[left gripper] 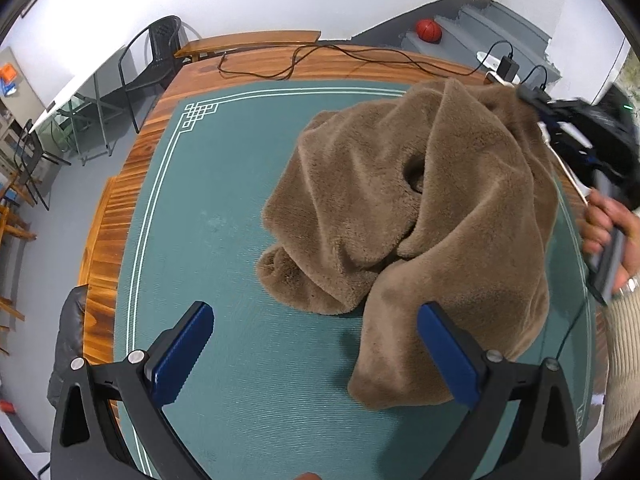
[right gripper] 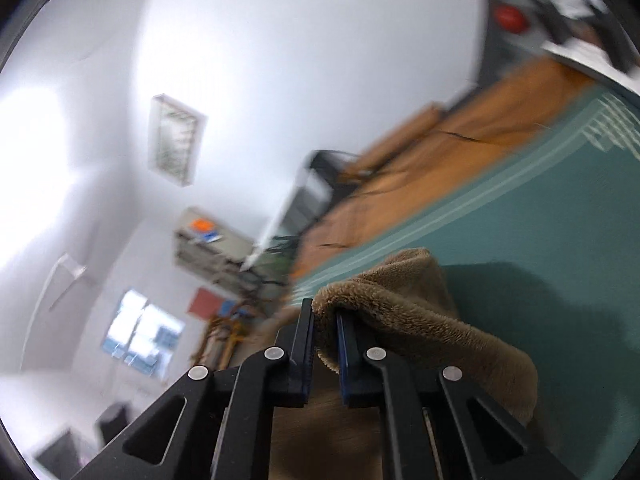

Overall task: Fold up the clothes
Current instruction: 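Grasp the sweatshirt edge with the right gripper and lift it, then lift the sweatshirt higher with the right gripper while the left gripper approaches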

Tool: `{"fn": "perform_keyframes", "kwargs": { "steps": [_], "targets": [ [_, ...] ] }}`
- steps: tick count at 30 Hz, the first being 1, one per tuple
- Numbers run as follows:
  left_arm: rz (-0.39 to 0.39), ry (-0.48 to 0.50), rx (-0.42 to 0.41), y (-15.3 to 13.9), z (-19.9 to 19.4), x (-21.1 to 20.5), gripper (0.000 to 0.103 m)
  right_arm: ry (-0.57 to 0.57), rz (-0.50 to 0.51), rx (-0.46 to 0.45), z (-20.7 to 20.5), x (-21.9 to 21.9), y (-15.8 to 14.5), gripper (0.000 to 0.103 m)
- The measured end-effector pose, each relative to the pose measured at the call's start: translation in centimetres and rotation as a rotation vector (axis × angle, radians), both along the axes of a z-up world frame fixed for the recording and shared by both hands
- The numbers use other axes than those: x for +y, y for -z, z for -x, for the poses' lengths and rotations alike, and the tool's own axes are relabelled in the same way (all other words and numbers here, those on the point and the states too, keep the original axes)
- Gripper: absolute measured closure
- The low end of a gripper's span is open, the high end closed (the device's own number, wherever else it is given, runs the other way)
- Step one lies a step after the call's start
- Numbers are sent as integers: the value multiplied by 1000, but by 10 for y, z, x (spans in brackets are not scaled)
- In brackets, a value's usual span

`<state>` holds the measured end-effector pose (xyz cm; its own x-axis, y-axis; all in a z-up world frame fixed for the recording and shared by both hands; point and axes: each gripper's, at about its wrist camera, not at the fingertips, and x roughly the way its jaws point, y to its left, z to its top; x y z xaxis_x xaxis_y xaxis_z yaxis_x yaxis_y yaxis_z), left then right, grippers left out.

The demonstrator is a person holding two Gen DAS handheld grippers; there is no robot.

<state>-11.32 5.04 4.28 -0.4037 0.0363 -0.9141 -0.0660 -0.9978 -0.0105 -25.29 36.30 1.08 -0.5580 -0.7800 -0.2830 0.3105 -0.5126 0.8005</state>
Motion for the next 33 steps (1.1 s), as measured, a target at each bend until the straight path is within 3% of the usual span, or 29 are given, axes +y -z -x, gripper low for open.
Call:
{"fn": "perform_keyframes", "kwargs": {
  "steps": [7,15,22,28,33],
  "targets": [
    [-64,-34,41,-14,-12,-39,1,-254,-43,223,-103,-74,-76,91],
    [-188,-58,71,-33,-38,-89,1,-504,-146,361,-220,-163,-104,91],
    [-262,-12,71,-42,-63,-121,1,-579,-241,289,-292,-202,-81,91],
    [-286,77,40,-42,-78,-118,1,-518,-278,231,-302,-211,-57,91],
    [-297,215,57,-58,-90,-94,1,-478,-356,227,-318,-227,-48,91]
  ]
}}
